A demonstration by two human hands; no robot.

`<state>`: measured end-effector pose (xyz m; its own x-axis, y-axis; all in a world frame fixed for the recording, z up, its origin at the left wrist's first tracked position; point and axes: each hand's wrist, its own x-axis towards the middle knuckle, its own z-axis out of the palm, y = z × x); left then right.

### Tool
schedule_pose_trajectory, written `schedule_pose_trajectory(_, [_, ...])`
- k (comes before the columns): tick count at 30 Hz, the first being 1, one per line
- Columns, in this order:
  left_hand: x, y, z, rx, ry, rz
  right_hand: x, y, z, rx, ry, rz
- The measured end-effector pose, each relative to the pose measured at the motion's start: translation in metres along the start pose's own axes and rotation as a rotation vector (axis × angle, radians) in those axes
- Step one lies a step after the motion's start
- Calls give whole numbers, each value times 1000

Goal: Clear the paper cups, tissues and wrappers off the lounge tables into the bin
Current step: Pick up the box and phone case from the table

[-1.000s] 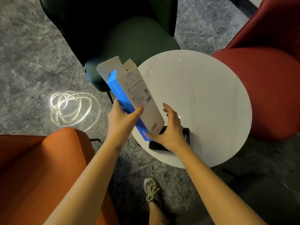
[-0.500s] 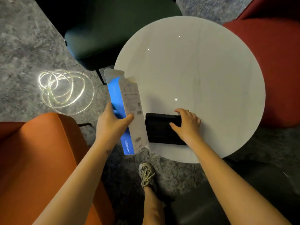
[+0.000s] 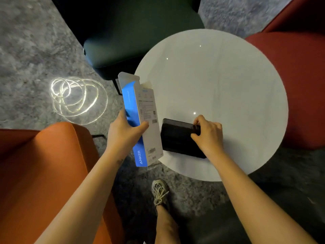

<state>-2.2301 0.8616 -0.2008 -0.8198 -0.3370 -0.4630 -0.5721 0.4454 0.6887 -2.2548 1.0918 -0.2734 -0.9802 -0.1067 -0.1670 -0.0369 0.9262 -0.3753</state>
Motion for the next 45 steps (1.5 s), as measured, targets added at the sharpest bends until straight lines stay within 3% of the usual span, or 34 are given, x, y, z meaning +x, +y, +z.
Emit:
schedule_pose_trajectory(9, [-32,31,-79,-18,187,49,11,-87,-76,252,80,-60])
schedule_pose_trajectory(16, [-82,15,-179,-103,468,13,2,-221,-123,342,165,-345])
schedule_pose_trajectory(22, [-188,-29,-295,-105,786,20,-68,-359,-152,453,158,-651])
schedule_pose_trajectory(28, [-363,-119,-395,-94,1074,-77,-217,-501,-154,561,85,-971])
schedule_pose_trajectory(32, [-505,-201,-428,-130,1261,-247,-359,-575,-129,622,-33,-1173])
schedule_pose_trajectory(39, [-747,-329,-425,-250,1583,-527,-622,-659,-65,671,-301,-1457])
schedule_pose_trajectory(45, [-914,-407,-369,-217,1777,-959,-818,-681,-9,672,-618,-1688])
